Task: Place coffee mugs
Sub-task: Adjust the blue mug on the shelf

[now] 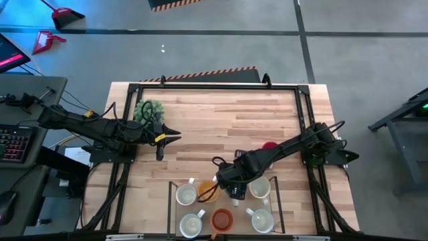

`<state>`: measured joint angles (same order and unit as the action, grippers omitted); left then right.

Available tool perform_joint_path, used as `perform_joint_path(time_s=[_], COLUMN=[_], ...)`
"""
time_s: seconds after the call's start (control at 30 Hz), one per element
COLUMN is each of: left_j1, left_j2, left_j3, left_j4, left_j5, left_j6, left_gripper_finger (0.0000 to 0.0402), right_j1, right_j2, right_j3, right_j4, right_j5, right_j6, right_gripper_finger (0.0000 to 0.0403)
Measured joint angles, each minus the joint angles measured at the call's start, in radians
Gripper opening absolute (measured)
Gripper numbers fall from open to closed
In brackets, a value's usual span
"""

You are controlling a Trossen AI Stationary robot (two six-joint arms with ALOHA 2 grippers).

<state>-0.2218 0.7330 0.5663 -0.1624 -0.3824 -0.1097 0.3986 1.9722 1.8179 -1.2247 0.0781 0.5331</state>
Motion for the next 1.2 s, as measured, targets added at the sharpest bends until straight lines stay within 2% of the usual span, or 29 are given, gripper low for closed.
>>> perform_joint_path(time_s=[0.63,1.0,1.2], left_j1=[0.000,0.000,0.000], left_j2=[0.000,0.000,0.000], left_j3=[0.000,0.000,0.000], left_j4=[-0.006,-0.006,-0.006], left_j5=[0.000,0.001,0.001], left_j6=[0.009,0.009,0.009], left_gripper_finger=[0.0067,0.0067,0.0067], right_j1=[0.000,-0.006,-0.006], right_j2=[0.006,0.006,0.006], right_j3=[0.000,0.000,0.000], right_j4=[0.027,-0.023,0.023], right_j5=[-0.009,-0.006,-0.026], right_j6=[0.073,0.076,0.148], right_gripper_finger=[0.0000,0.0000,0.0000])
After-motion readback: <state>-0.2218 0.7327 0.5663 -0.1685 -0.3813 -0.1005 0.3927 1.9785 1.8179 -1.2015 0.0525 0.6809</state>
